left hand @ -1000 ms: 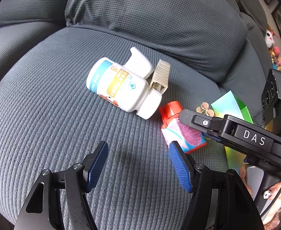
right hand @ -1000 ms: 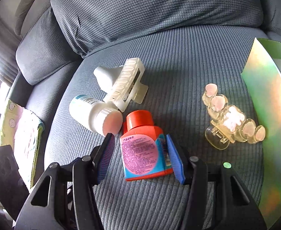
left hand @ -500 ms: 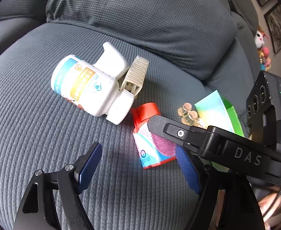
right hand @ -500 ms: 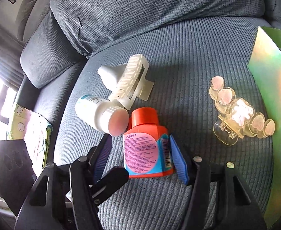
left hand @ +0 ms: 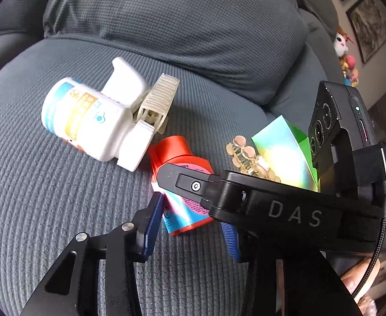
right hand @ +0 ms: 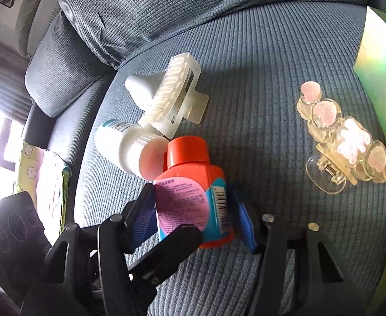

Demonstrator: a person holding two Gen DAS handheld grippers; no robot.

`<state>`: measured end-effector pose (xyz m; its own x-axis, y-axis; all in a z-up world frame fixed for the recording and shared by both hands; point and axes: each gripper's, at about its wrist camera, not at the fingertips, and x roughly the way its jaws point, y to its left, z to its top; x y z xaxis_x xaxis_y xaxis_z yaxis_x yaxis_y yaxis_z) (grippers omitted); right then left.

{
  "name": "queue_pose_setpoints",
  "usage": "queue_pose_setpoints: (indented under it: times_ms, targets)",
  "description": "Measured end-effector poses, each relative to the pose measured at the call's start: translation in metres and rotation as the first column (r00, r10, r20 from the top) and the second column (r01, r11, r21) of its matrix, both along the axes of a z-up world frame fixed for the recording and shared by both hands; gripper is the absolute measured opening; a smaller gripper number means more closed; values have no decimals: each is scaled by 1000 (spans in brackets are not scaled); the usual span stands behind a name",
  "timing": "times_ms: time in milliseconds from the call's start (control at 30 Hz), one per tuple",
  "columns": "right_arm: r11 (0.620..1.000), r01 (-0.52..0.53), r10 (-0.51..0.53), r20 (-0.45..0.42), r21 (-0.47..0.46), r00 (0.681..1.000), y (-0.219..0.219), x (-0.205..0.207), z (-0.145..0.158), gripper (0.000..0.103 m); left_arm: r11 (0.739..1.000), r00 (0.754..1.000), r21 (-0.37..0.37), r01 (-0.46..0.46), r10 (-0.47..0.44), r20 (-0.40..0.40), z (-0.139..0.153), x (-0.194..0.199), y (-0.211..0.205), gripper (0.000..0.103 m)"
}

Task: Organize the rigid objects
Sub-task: 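Close the right gripper on the red spray bottle, then carry the red spray bottle with the right gripper into the green box and release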

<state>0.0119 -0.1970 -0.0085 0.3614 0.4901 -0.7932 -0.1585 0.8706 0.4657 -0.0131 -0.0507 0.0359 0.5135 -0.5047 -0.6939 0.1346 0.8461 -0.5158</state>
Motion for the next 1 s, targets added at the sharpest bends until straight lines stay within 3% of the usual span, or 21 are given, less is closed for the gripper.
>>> queue_pose_setpoints:
  times_ms: [200,467,667,1000]
  targets:
    - [999,36,-37,44,26,998,-6,-15,15,56,999,996,24,22,-24,85,20,-13,-8,42]
    - [995,87,-97,213,55,972,-18,-49,66,57,999,964,18,48,-51,260,58,-33,-22,42]
    - [990,116,-134,287,79,948,-33,-65,90,57,996,938,37,86,-94,332,81,-40,-31,42]
    - [964,225,-263,357,144,896,-93,-91,112,57,978,891,74,197,-210,403,107,-45,-87,42]
